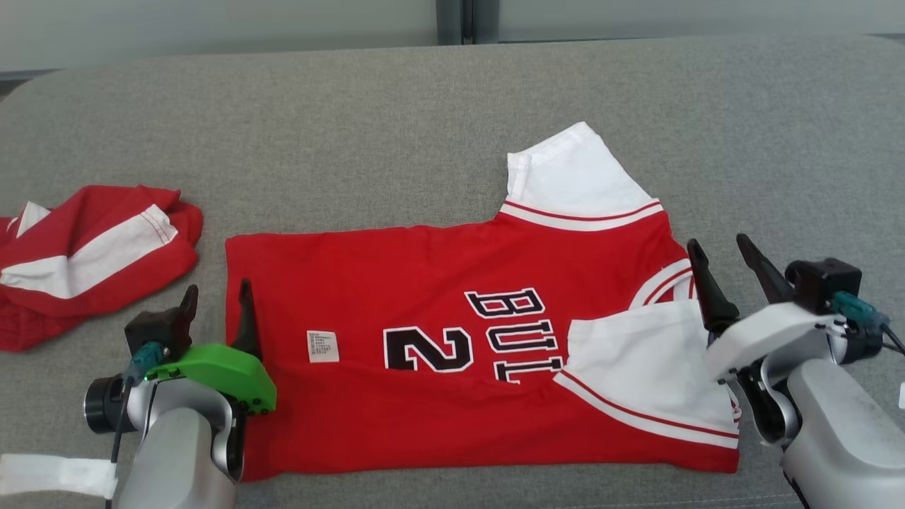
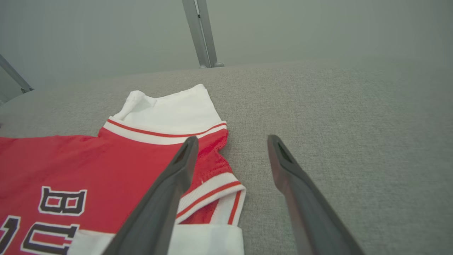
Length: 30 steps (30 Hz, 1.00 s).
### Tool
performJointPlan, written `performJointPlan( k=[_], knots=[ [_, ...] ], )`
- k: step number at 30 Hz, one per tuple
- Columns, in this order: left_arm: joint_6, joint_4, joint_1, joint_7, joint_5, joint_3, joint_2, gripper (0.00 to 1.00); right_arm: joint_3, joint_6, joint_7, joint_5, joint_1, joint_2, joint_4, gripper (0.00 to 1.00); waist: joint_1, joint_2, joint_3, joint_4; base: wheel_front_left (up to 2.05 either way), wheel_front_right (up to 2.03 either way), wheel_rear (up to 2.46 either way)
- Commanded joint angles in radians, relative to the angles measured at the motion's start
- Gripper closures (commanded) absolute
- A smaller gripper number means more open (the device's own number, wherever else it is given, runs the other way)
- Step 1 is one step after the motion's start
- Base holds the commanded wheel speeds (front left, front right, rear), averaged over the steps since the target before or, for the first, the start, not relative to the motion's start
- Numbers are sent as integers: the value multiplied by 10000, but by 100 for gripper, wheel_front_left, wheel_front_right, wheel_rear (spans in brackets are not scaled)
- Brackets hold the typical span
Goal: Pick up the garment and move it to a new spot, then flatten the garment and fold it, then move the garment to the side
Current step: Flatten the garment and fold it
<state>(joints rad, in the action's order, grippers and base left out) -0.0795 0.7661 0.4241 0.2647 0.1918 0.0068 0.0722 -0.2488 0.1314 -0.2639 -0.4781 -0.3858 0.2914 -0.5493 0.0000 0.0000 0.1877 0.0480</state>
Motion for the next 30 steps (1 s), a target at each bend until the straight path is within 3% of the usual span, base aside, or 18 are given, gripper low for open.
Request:
performJointPlan(
  k=[1,15,17,18,19,20,30],
  knots=[
    [23,234,472,-9,-54,-8,87,0,-181,-15,8,80,-383,-6,-44,0,0,0,612,-154,0,0,0],
    [352,2454,2744,-10,-72,-155,180,0,-1326,-15,121,-216,-2873,293,-189,0,0,0,1804,-193,0,0,0],
    [412,2494,2917,-16,-82,-175,153,50,-1380,-15,271,-214,-3233,372,-304,0,0,0,1947,-127,0,0,0],
    [420,2497,2954,-16,-117,-207,135,64,-1435,-15,366,-157,-3431,413,-374,0,0,0,2009,-82,0,0,0],
    [423,2486,2974,-15,-116,-222,109,89,-1475,-15,430,-102,-3637,441,-422,0,0,0,2072,-28,0,0,0],
    [405,2462,3012,-17,-122,-258,82,100,-1520,-15,548,-47,-3841,484,-509,0,0,0,2139,37,0,0,0],
    [176,1596,3268,-14,-84,-793,-156,100,-1664,-15,2524,204,-5876,620,-2157,0,0,0,2717,958,0,0,0]
  ],
)
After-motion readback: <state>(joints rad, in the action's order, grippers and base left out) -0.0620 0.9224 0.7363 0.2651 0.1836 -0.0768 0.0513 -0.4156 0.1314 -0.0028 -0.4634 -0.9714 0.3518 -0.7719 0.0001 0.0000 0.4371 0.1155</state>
